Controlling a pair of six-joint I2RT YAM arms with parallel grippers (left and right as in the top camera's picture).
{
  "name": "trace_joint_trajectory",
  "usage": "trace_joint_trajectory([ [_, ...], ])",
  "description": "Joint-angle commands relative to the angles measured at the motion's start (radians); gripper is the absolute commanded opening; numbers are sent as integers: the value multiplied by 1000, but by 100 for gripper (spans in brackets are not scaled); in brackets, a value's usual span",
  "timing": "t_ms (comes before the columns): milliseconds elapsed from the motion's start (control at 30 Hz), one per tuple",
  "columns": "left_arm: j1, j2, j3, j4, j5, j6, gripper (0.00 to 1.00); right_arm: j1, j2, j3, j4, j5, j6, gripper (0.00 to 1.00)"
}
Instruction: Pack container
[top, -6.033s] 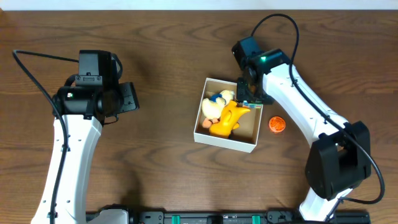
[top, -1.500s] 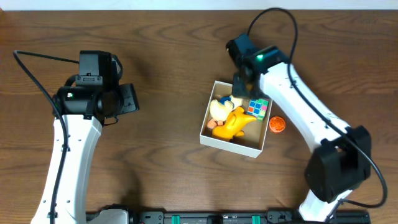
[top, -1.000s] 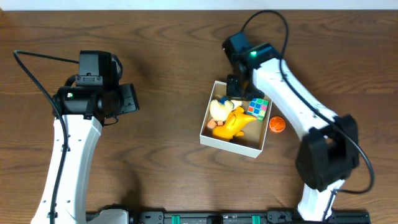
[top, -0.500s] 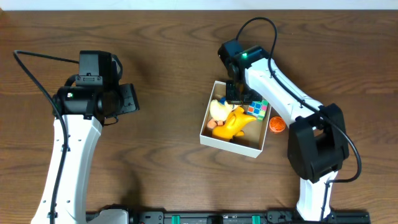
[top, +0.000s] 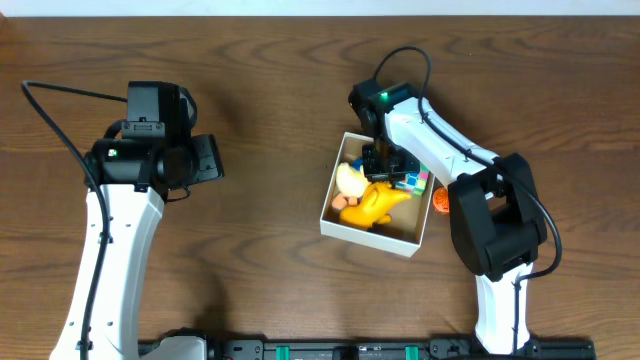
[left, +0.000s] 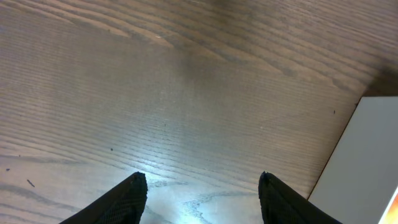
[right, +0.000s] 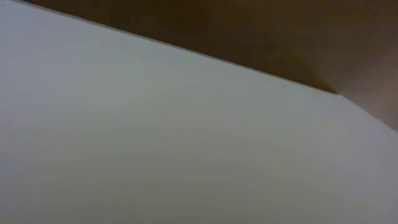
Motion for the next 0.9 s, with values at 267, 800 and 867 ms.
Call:
trace_joint_trajectory([
  [267,2,0,18,-2,-13,17,60,-21,5,-6,-100,-143,-116,10],
  [800,2,0,18,-17,-13,17,60,-28,5,-6,185,-117,-275,21],
  [867,2,0,18,-17,-13,17,60,-19,5,-6,188,-88,-277,21],
])
